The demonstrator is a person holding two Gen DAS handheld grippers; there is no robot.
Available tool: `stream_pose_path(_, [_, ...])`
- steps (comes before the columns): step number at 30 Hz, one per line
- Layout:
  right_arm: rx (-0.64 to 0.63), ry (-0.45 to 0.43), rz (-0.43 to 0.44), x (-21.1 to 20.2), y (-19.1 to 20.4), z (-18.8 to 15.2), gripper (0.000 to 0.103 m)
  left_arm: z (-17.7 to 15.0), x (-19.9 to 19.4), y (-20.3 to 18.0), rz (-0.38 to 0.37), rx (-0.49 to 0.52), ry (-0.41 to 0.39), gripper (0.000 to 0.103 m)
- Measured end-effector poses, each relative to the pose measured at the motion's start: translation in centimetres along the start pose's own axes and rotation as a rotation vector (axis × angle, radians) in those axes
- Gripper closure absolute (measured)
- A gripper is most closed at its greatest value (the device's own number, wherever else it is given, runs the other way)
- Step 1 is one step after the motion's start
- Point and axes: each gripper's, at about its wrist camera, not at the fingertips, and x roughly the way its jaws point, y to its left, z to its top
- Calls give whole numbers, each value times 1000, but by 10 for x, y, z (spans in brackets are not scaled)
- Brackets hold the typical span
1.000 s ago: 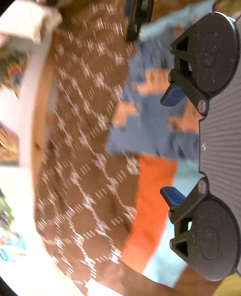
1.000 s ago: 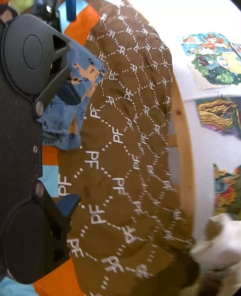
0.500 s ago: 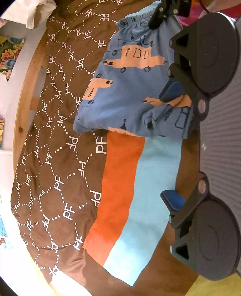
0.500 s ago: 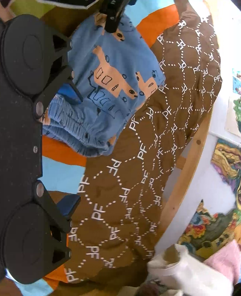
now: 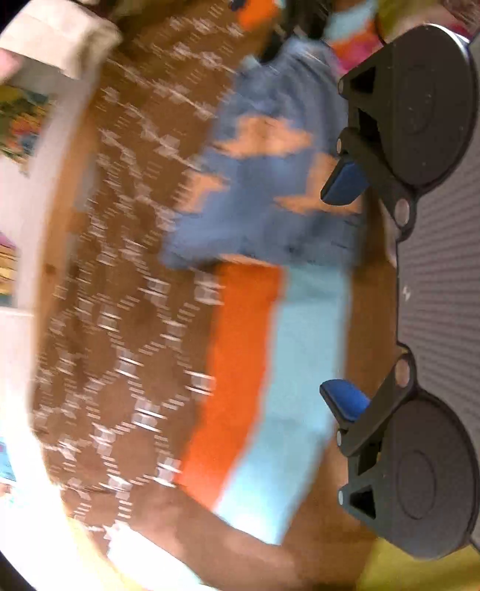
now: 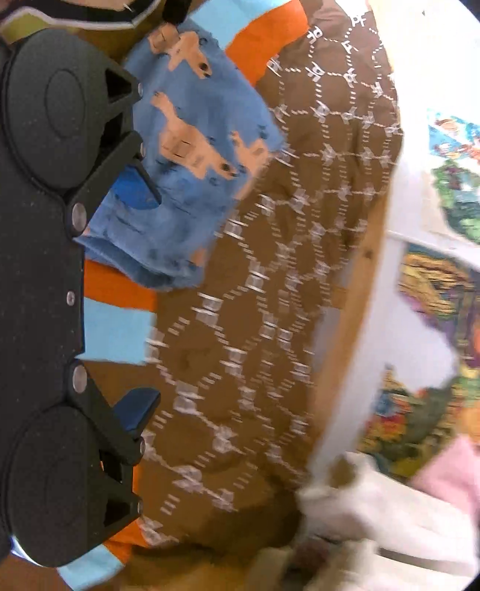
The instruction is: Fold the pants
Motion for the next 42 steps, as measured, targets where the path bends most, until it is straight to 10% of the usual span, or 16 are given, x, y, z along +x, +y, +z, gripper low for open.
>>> stream_pose_path(9, [-28,-15,42,59,10,22,1,71,75,-34,98,160,-69,0])
stream_pose_path(15, [17,74,48,89,4,10,1,78,117,-24,111,89,-1,0])
stream_pose_path(30, [34,19,82,41,10,22,1,58,65,-23,127,-2,17,0])
stream_pose_path(42, [60,136,296,24,8,30,1,7,29,-19,108,-43,82,0])
